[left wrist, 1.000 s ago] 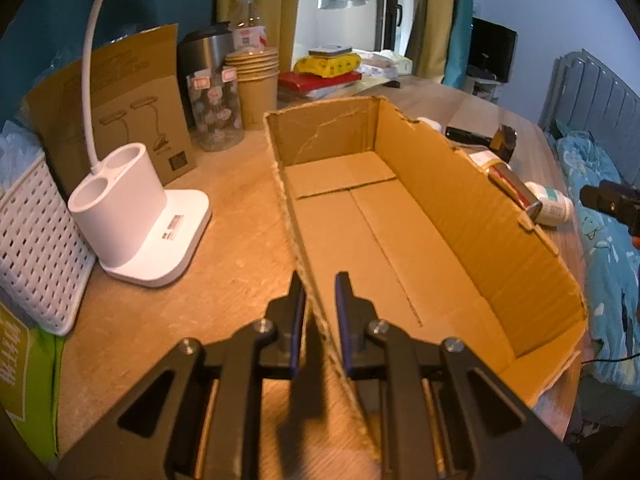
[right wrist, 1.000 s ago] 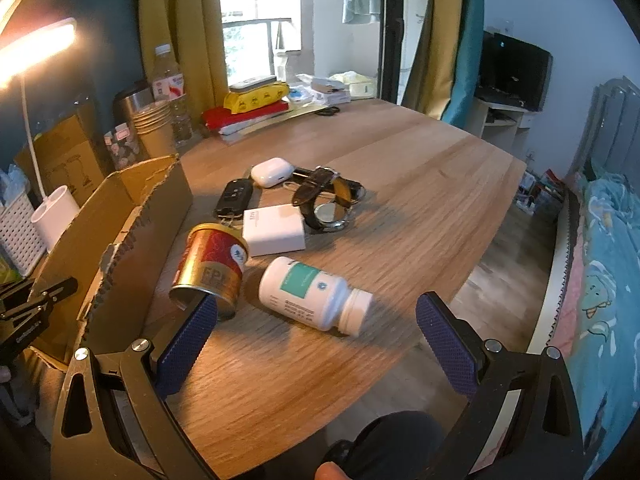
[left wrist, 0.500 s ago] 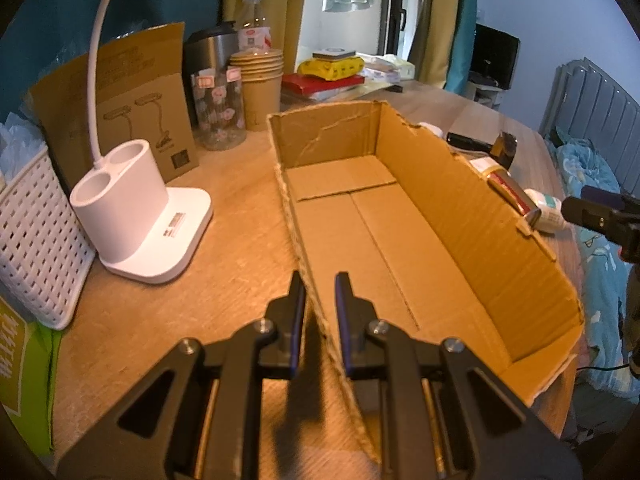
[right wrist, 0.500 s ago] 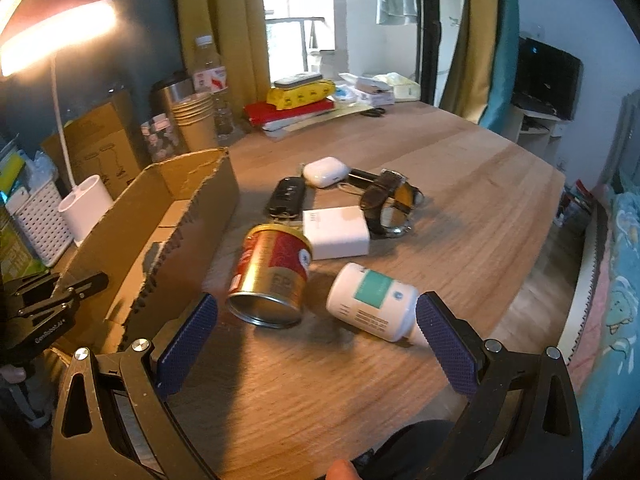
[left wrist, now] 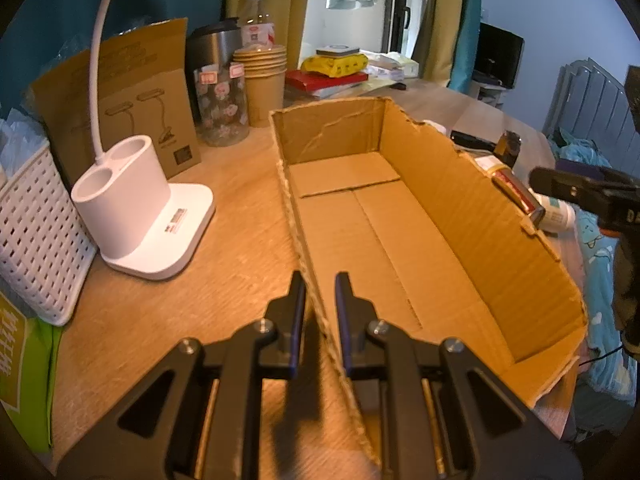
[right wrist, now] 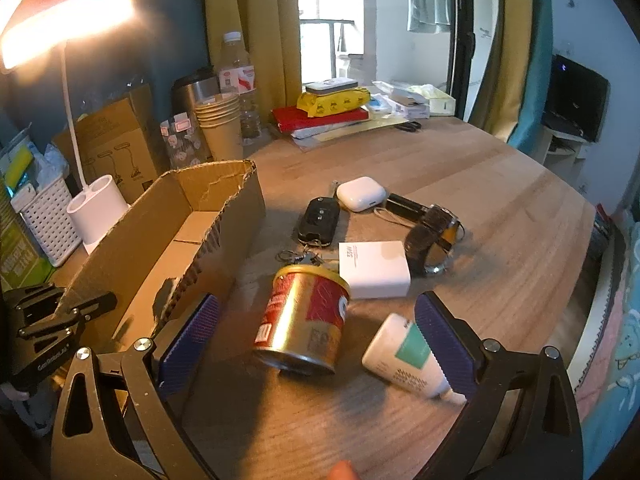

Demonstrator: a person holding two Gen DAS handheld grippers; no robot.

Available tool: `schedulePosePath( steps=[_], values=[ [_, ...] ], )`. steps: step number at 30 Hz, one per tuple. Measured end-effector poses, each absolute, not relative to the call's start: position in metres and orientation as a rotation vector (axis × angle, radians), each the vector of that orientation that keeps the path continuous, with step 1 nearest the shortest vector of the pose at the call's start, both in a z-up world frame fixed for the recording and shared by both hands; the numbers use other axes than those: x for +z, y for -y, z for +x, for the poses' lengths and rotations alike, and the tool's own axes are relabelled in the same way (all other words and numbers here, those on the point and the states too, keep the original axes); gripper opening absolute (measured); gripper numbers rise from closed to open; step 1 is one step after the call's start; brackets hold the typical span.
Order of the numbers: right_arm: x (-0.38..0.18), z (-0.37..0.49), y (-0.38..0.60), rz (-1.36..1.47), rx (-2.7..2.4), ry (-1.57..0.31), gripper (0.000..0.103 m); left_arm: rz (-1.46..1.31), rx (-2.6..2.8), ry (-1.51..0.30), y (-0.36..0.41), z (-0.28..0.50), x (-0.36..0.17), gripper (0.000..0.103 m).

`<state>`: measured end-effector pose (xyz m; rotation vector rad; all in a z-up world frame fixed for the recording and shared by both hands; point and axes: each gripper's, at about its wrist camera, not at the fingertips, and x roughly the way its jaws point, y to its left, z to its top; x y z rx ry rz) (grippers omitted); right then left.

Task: Organize rigid objects
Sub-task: 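Close the right gripper around the red-and-gold can and lift it, then carry the can into the cardboard box and open the right gripper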

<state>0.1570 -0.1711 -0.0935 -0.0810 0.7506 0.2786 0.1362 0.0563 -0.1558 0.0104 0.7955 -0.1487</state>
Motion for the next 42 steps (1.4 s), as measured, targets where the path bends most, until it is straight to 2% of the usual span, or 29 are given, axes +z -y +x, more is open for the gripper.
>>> schedulePosePath(
  steps=[4, 9, 12, 15, 19, 23, 32, 42],
  values=[
    [-0.099, 0.167, 0.165, -0.102, 0.284, -0.765, 0.087, 0.003, -0.148, -0.802, -0.057, 0.137, -0.157, 0.016],
    [-0.109, 0.179, 0.159, -0.122, 0.292, -0.801, 0.085, 0.002, -0.145, -0.806, -0.057, 0.138, -0.158, 0.017],
    [-0.115, 0.181, 0.155, -0.134, 0.3, -0.819, 0.078, 0.005, -0.144, -0.805, -0.057, 0.138, -0.158, 0.017],
    [-0.122, 0.184, 0.151, -0.149, 0.297, -0.838, 0.076, 0.004, -0.143, -0.805, -0.057, 0.138, -0.158, 0.017],
    [-0.13, 0.186, 0.148, -0.164, 0.288, -0.859, 0.064, 0.006, -0.142, -0.805, -0.057, 0.138, -0.158, 0.017],
    [-0.13, 0.185, 0.148, -0.169, 0.288, -0.855, 0.059, 0.004, -0.142, -0.807, -0.057, 0.138, -0.158, 0.017],
    [-0.117, 0.175, 0.152, -0.157, 0.3, -0.824, 0.059, 0.002, -0.142, -0.807, -0.057, 0.138, -0.158, 0.017],
    [-0.068, 0.146, 0.146, -0.132, 0.371, -0.733, 0.058, 0.003, -0.142, -0.808, -0.057, 0.138, -0.158, 0.017]
  ],
)
